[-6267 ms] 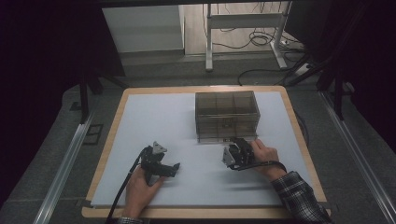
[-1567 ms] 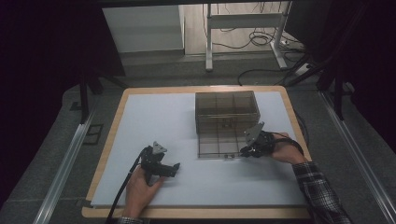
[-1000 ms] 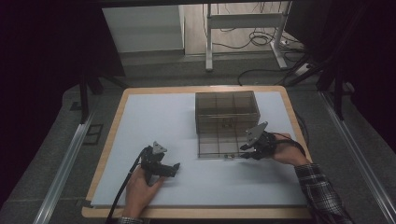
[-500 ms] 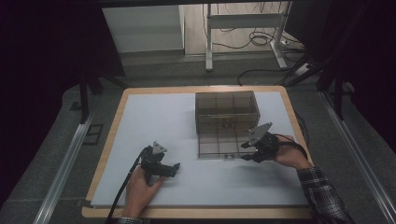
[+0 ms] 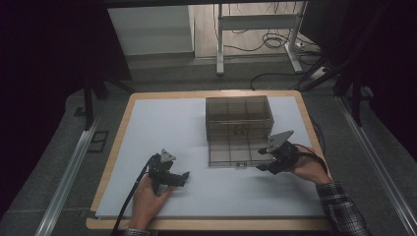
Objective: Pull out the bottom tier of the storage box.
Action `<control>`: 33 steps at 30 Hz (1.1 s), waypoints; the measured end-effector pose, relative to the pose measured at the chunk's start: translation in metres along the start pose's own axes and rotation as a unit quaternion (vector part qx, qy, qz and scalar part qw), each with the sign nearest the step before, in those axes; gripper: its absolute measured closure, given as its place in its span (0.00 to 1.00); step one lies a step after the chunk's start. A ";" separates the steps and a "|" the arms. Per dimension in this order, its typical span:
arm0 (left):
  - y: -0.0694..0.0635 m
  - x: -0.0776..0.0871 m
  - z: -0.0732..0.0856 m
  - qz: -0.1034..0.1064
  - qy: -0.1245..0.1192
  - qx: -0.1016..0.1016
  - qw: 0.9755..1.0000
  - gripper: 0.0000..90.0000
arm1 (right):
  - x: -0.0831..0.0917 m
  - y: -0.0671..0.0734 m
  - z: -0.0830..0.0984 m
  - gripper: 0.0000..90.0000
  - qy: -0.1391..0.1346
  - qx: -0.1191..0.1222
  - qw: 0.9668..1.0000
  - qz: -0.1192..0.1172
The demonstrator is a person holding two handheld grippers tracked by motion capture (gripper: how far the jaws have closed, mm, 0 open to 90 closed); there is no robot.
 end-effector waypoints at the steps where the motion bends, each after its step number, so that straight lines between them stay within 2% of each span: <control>1: 0.000 0.000 0.000 0.000 0.000 0.000 1.000 0.00 | 0.000 0.000 0.001 0.38 -0.004 -0.010 1.000 0.004; 4: 0.000 0.000 0.000 0.000 0.000 0.000 1.000 0.00 | 0.001 0.000 0.002 0.35 -0.007 -0.019 1.000 0.006; 6: 0.000 0.000 0.000 0.000 0.000 0.000 1.000 0.00 | 0.003 0.000 0.004 0.29 -0.016 -0.034 0.999 0.013; 13: 0.000 0.000 0.000 0.000 0.000 0.000 1.000 0.00 | 0.006 0.000 0.012 0.20 -0.020 -0.039 0.999 0.025; 15: 0.000 0.000 0.000 0.000 0.000 0.000 1.000 0.00 | 0.009 0.001 0.014 0.17 -0.024 -0.048 0.998 0.028; 22: 0.000 0.000 0.000 0.000 0.000 0.000 1.000 0.00 | 0.019 0.004 0.019 0.11 -0.036 -0.057 0.997 0.045; 26: 0.000 0.000 0.000 0.000 0.000 0.000 1.000 0.00 | 0.025 0.003 0.024 0.08 -0.030 -0.059 0.996 0.066; 33: 0.000 0.000 0.000 0.000 0.000 0.000 1.000 0.00 | 0.031 0.007 0.031 0.06 -0.035 -0.075 0.994 0.076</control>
Point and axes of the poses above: each handheld gripper's, and its own axes: x roughly backward along the jaws, z roughly out of its underside, y roughly to its left, the point moved 10 cm from there along -x, roughly forward along the jaws
